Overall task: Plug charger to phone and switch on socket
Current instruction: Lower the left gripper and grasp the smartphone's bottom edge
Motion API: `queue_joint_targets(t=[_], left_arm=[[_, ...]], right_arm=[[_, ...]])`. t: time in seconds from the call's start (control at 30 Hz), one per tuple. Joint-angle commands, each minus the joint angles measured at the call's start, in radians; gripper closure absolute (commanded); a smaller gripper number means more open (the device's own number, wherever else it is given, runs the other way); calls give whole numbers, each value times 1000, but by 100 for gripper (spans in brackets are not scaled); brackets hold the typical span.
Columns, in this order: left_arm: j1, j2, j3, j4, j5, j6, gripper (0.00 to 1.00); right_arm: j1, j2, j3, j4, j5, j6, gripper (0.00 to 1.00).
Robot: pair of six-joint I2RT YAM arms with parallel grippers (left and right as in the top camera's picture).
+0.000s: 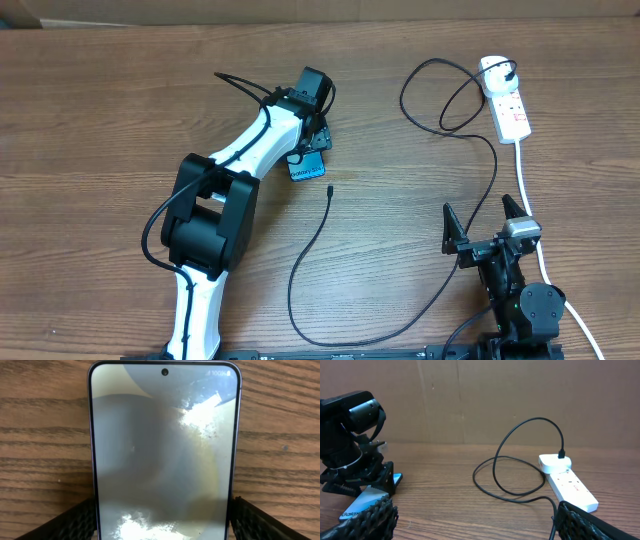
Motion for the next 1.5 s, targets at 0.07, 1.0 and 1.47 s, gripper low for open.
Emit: queue_joint_targets(t=[0.07,1.0,1.47], left_arm=[[-2,30,9,0,24,-11,30],[-2,22,21,-33,24,-2,25],[0,22,218,-332,134,-3,26]], right_arm=[[4,-8,-11,5,9,-5,0],[4,-8,-11,5,10,-5,0],[4,-8,-11,5,10,-5,0]])
